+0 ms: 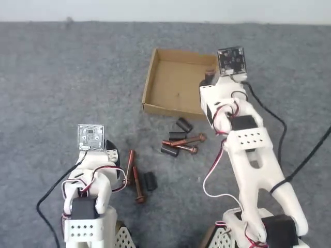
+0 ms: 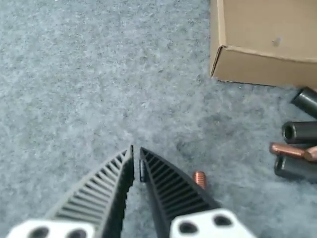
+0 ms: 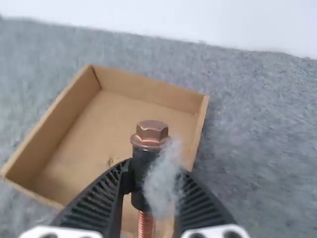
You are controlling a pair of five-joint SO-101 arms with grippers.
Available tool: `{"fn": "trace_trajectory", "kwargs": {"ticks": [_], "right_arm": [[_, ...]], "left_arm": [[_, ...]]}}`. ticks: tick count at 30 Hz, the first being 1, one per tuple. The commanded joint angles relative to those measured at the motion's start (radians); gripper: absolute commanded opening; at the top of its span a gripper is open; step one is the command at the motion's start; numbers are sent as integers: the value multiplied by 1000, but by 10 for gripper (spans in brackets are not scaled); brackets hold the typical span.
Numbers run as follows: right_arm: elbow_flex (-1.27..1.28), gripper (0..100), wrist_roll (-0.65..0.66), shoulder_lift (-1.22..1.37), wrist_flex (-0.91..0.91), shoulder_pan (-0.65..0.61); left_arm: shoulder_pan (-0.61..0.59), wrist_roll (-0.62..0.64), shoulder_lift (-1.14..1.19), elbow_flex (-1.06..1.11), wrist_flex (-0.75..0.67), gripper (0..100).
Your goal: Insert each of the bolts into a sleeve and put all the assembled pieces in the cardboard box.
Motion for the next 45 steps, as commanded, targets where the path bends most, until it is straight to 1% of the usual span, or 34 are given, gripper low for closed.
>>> {"fn": "trace_trajectory", "kwargs": {"ticks": [1, 4, 9, 14, 17, 21, 31, 39, 45], "right_arm": [[-127, 7, 51, -39, 82, 15], [-173, 7, 75, -39, 162, 10], [-295, 8, 74, -4, 318, 10], [-503, 8, 71, 124, 519, 8], [-617, 9, 69, 211, 593, 8], [-733, 9, 69, 337, 634, 8], [-922, 9, 68, 647, 625, 7], [-1122, 9, 66, 851, 633, -4], [-1177, 11, 66, 960, 625, -30]], "left_arm": [[3, -9, -23, -16, 2, 19], [3, -11, -23, -16, 2, 19], [0, -11, -23, -16, 2, 19], [2, -11, -23, -16, 2, 19], [2, -11, -23, -16, 2, 19], [0, -12, -23, -16, 2, 19], [0, -12, -23, -16, 2, 19], [0, -12, -23, -16, 2, 19], [-2, -12, -23, -16, 2, 19]]}}
